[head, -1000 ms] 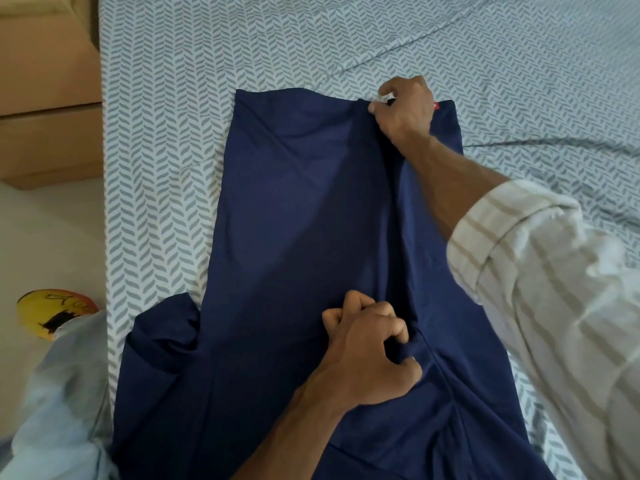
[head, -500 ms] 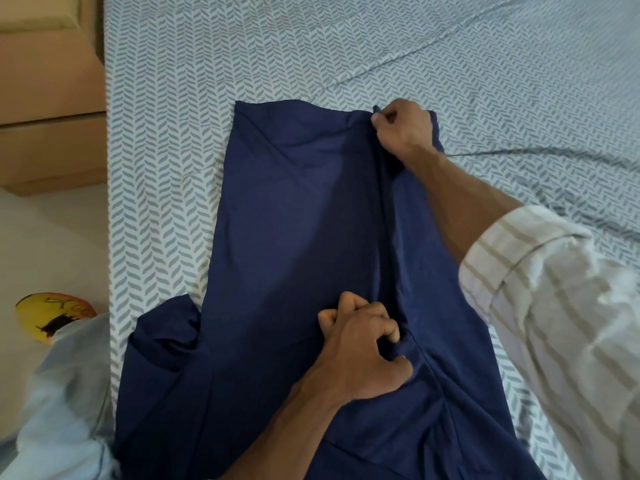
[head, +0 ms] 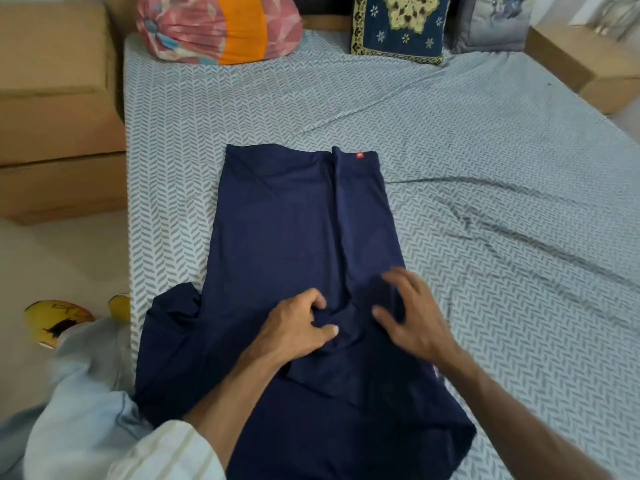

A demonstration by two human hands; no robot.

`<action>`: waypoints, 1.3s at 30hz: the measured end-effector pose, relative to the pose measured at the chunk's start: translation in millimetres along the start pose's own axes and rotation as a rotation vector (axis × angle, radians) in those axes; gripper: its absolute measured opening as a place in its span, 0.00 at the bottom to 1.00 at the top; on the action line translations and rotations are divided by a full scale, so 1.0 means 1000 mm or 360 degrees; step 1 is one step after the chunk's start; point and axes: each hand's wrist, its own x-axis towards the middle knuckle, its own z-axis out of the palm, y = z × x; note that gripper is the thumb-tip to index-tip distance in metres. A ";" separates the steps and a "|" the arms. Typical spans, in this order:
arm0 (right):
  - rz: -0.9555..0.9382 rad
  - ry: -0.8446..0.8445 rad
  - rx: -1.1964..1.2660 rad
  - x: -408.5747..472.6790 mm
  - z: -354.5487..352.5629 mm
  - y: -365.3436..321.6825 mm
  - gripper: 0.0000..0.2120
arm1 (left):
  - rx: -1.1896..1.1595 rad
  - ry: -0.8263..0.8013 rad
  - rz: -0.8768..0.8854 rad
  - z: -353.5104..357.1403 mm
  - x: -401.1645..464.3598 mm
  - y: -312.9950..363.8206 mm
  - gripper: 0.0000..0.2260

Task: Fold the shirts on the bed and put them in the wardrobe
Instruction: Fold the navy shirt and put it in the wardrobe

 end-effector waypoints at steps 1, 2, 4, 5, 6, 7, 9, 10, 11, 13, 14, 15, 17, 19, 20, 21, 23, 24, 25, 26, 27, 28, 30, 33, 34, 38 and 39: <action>-0.0015 -0.0051 -0.0055 -0.034 -0.004 0.000 0.32 | 0.0108 -0.0047 -0.0095 0.000 -0.006 -0.003 0.16; -0.0038 -0.0120 -0.0115 -0.067 -0.009 -0.002 0.34 | 0.0194 -0.0091 -0.0170 0.002 -0.013 -0.005 0.17; -0.0095 -0.0280 -0.0246 -0.121 -0.017 -0.003 0.41 | 0.0200 -0.0121 -0.0277 0.007 -0.026 -0.004 0.16; -0.0106 -0.0351 -0.0301 -0.139 -0.019 -0.002 0.43 | 0.0152 -0.0122 -0.0310 0.009 -0.031 -0.002 0.14; -0.0097 -0.0384 -0.0339 -0.155 -0.019 -0.001 0.43 | 0.0090 -0.0107 -0.0326 0.012 -0.036 0.001 0.12; -0.0075 -0.0369 -0.0364 -0.167 -0.020 0.002 0.41 | 0.0004 -0.0067 -0.0346 0.014 -0.041 0.005 0.11; -0.0009 -0.0203 -0.0335 -0.184 -0.021 0.007 0.33 | -0.0173 0.0067 -0.0385 0.015 -0.052 0.014 0.10; 0.0021 -0.0085 -0.0284 -0.187 -0.021 0.009 0.29 | -0.0237 0.0122 -0.0395 0.014 -0.055 0.017 0.09; 0.0031 0.0018 -0.0241 -0.187 -0.022 0.009 0.26 | -0.0287 0.0155 -0.0406 0.013 -0.057 0.018 0.08; 0.0049 0.0116 -0.0188 -0.186 -0.023 0.006 0.26 | -0.0437 0.0199 -0.0466 0.013 -0.059 0.017 0.06; 0.0051 0.0122 -0.0171 -0.186 -0.026 0.002 0.26 | -0.0589 0.0214 -0.0533 0.015 -0.061 0.015 0.05; 0.0038 0.0132 -0.0157 -0.186 -0.027 -0.001 0.27 | -0.0769 0.0219 -0.0622 0.017 -0.062 0.012 0.05; -0.0021 0.0104 -0.0153 -0.188 -0.026 -0.002 0.28 | -0.0962 0.0303 -0.0753 0.021 -0.062 0.006 0.05; -0.0082 0.0021 -0.0207 -0.191 -0.024 0.001 0.28 | -0.0994 0.0430 -0.0799 0.023 -0.062 -0.001 0.09; -0.0109 -0.0011 -0.0233 -0.193 -0.024 0.003 0.28 | -0.0996 0.0468 -0.0797 0.022 -0.063 -0.004 0.11; -0.0125 -0.0026 -0.0272 -0.194 -0.023 0.005 0.27 | -0.0984 0.0489 -0.0791 0.020 -0.066 -0.006 0.13; -0.0056 -0.0029 -0.0364 -0.196 -0.026 0.001 0.28 | -0.0908 0.0490 -0.0714 0.015 -0.074 -0.011 0.16; -0.0025 -0.0025 -0.0370 -0.189 -0.023 -0.008 0.28 | -0.0839 0.0524 -0.0666 0.007 -0.082 -0.019 0.16; -0.0006 0.0000 -0.0374 -0.183 -0.021 -0.017 0.28 | -0.0722 0.0560 -0.0608 0.002 -0.088 -0.026 0.16; -0.0020 0.0037 -0.0372 -0.172 -0.017 -0.029 0.28 | -0.0541 0.0621 -0.0559 -0.003 -0.095 -0.034 0.15; -0.0061 0.0046 -0.0341 -0.158 -0.010 -0.046 0.26 | -0.0345 0.0689 -0.0528 -0.010 -0.104 -0.046 0.13; -0.0115 0.0033 -0.0291 -0.142 -0.001 -0.064 0.24 | -0.0184 0.0779 -0.0505 -0.013 -0.111 -0.058 0.11; -0.0209 -0.0068 -0.0128 -0.105 0.022 -0.108 0.20 | -0.0044 0.1021 -0.0488 -0.020 -0.127 -0.087 0.11; -0.0316 -0.0229 0.0031 -0.053 0.059 -0.181 0.15 | -0.0024 0.1248 -0.0644 -0.024 -0.139 -0.114 0.17; -0.0353 -0.0269 0.0060 -0.037 0.068 -0.203 0.14 | -0.0003 0.1244 -0.0715 -0.024 -0.139 -0.116 0.21; -0.0265 -0.0474 0.0037 0.013 0.106 -0.281 0.13 | 0.0033 0.1190 -0.0961 -0.025 -0.144 -0.128 0.32; -0.0154 -0.0547 0.0001 0.022 0.113 -0.293 0.16 | -0.0027 0.1150 -0.1000 -0.027 -0.145 -0.134 0.34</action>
